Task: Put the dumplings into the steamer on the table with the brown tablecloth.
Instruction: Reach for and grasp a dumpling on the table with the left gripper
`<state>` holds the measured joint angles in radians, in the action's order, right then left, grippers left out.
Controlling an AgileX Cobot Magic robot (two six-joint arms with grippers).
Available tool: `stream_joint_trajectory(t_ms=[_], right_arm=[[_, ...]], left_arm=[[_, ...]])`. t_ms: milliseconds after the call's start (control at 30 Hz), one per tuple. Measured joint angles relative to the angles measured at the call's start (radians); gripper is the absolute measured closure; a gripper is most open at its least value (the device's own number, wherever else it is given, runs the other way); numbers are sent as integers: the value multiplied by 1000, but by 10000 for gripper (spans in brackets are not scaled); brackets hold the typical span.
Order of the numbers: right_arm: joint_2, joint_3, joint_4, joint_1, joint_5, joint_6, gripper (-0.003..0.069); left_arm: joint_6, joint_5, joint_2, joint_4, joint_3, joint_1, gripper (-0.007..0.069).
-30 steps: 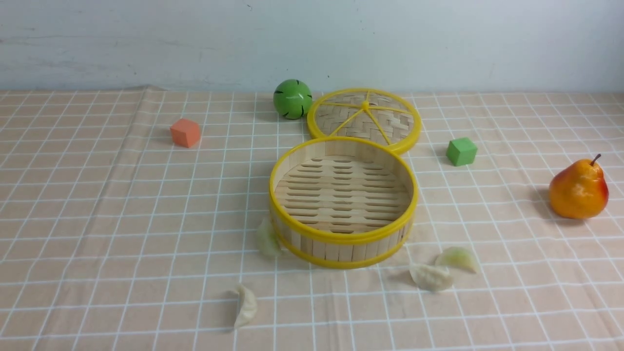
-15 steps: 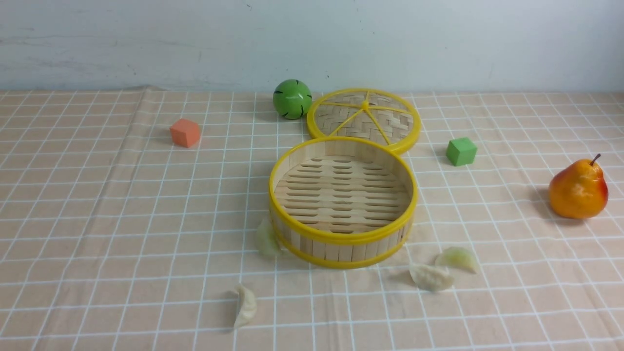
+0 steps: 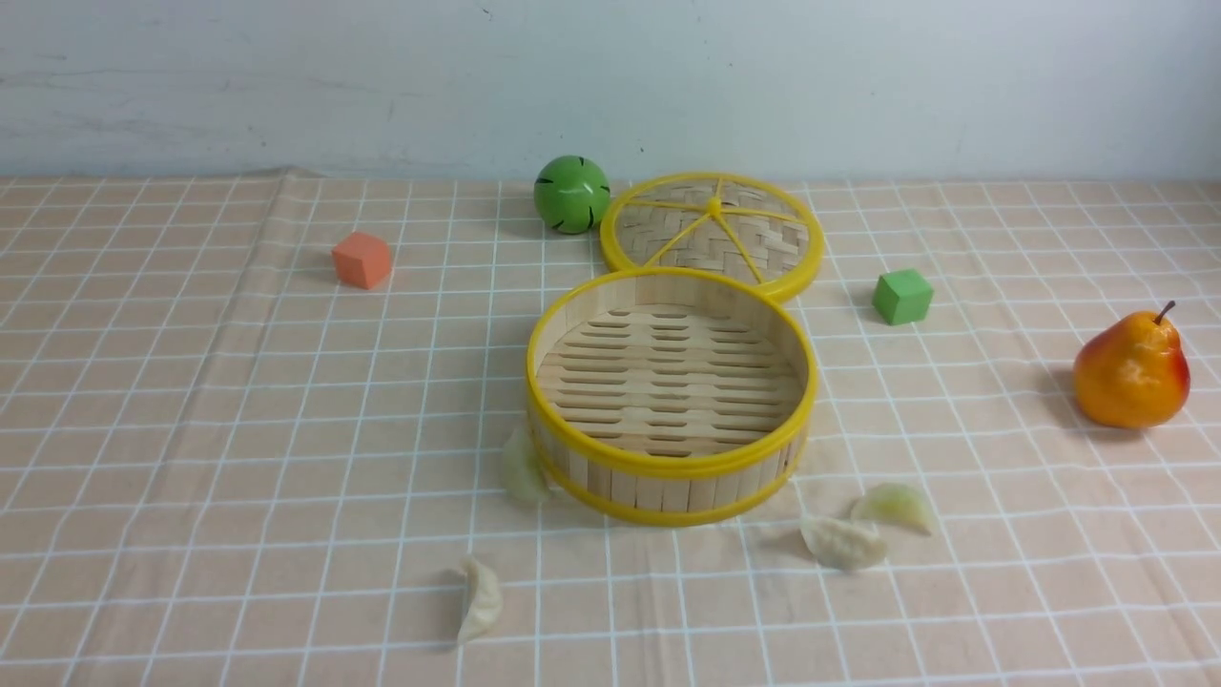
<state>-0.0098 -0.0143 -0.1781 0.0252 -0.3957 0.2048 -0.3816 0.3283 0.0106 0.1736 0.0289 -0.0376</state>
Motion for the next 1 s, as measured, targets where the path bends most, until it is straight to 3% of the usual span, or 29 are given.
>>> stream_joint_trajectory(t_ms=[133, 233, 300, 467, 600, 767, 933, 1000], right_arm=[[0, -2, -342, 0, -20, 217, 420], [0, -10, -602, 0, -36, 339, 420], [0, -10, -662, 0, -36, 344, 420], [0, -10, -673, 0, -19, 250, 420], [0, -10, -676, 0, -24, 135, 420], [0, 54, -675, 0, -88, -73, 426], [96, 210, -582, 0, -87, -168, 554], [245, 332, -467, 0, -112, -205, 659]], left_arm=[[-266, -48, 0, 372, 0, 0, 386], [-371, -60, 0, 556, 0, 0, 386], [-376, -64, 0, 591, 0, 0, 386], [-363, -66, 0, 662, 0, 0, 386], [-190, -22, 0, 672, -69, 0, 386], [132, 73, -21, 600, -305, 0, 405], [206, 243, -250, 392, -529, 0, 518], [216, 424, -443, 248, -683, 0, 620]])
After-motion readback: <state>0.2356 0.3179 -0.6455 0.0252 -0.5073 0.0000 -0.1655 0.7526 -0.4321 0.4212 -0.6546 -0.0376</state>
